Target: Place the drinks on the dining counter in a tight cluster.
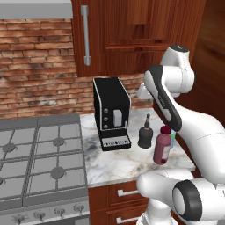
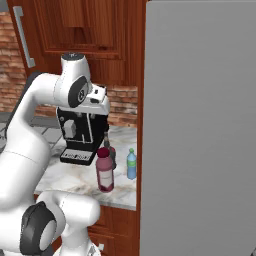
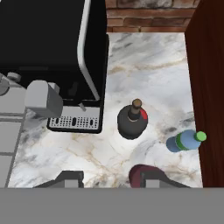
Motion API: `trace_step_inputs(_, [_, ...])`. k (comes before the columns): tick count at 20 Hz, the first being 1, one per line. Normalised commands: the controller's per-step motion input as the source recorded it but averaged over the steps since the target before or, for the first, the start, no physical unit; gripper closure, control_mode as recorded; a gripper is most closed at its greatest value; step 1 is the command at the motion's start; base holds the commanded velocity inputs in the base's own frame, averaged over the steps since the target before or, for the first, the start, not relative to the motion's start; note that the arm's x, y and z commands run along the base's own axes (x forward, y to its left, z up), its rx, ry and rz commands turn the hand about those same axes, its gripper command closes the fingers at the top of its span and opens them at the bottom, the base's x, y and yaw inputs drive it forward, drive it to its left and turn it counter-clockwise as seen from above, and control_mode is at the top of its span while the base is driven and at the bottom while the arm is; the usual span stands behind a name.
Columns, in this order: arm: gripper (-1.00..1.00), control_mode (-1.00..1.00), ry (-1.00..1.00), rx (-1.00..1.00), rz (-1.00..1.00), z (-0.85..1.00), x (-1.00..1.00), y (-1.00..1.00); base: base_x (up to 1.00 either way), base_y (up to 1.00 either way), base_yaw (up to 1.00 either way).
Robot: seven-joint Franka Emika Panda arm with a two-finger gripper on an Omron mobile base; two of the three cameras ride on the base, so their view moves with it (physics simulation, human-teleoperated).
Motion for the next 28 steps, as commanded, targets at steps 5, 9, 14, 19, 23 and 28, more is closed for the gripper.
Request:
trace_step_inputs(5, [-1.0, -1.0, -0.01, 0.0, 0.0, 0.0, -0.02, 0.0, 0.0, 0.0, 0.0])
trace_step_inputs(9, [-1.0, -1.0, 0.01, 0.0, -0.03, -0.25, -0.06, 0.0, 0.0, 0.0, 0.0])
trace_step_inputs(14, [-1.0, -1.0, 0.12, -0.03, -0.07, -0.38, -0.02, 0.0, 0.0, 0.0, 0.0])
trace_step_inputs(19, [-1.0, -1.0, 0.05, -0.09, -0.08, -0.58, -0.04, -0.65, 0.0, 0.0, 0.0])
trace_step_inputs(23, [-1.0, -1.0, 0.16, -0.01, -0.06, -0.36, 0.0, -0.76, 0.0, 0.0, 0.0])
trace_step_inputs(28, [-1.0, -1.0, 0.17, 0.0, -0.01, -0.23, 0.04, -0.17, 0.0, 0.0, 0.0])
